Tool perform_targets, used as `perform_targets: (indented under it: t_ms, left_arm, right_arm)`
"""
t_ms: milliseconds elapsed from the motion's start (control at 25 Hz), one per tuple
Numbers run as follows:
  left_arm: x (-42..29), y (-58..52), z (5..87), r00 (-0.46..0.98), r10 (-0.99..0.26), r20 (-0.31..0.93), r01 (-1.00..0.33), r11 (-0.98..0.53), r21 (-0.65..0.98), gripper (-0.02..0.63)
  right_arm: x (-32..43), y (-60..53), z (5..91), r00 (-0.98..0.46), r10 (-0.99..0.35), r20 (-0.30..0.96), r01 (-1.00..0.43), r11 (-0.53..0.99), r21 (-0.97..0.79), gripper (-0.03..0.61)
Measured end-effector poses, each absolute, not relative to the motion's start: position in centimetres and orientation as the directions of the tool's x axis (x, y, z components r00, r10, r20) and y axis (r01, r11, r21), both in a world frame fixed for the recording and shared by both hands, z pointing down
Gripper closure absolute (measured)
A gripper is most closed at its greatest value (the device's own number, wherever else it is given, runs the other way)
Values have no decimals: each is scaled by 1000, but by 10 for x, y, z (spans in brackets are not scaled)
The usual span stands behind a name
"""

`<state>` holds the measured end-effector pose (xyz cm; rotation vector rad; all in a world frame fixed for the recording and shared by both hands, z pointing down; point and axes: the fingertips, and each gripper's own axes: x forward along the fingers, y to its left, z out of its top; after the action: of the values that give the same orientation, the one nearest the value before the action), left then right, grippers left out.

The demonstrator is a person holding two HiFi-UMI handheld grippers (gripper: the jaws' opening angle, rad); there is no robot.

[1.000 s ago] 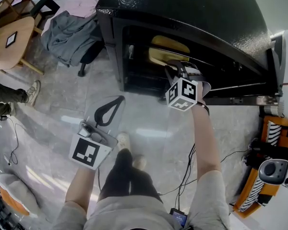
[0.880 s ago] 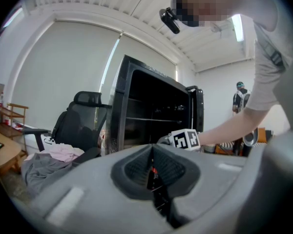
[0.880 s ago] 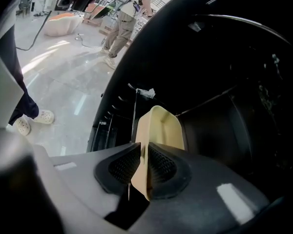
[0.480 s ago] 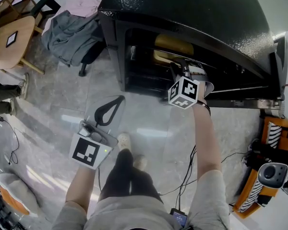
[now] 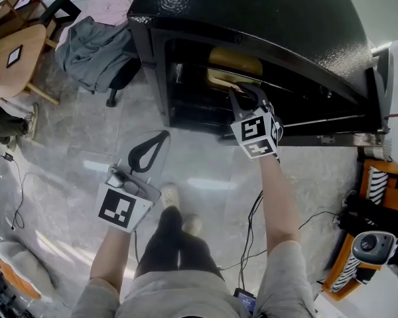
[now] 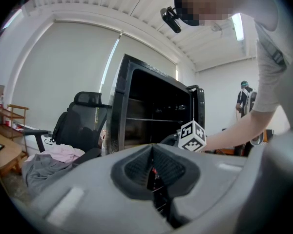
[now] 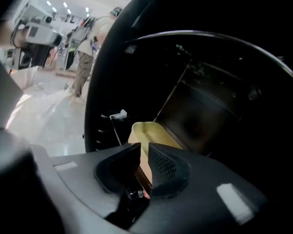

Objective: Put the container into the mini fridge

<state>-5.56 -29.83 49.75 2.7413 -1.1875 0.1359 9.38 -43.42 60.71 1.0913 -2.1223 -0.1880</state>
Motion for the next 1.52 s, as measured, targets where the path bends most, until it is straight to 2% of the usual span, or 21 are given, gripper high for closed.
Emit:
perform_targets:
  t_ms: [120, 440, 720, 1520]
  left_arm:
    - [-53, -298, 495, 681, -719, 140, -732, -674, 100, 612]
    - [-45, -295, 486, 682, -722, 120, -731, -680, 65, 612]
    - [-33, -285, 478, 689, -714, 125, -724, -687, 66, 612]
    - [-19, -237, 417, 689, -717, 102, -723, -689, 42, 612]
  right_arm:
    - [92, -427, 595, -408, -774, 483, -708, 603, 367, 578]
    - [80, -388, 569, -492, -792, 361, -805, 572, 156, 578]
    - [79, -350, 546, -506, -819, 270, -841, 538, 54, 578]
    - [91, -260, 448, -496, -858, 135, -859, 507, 69, 578]
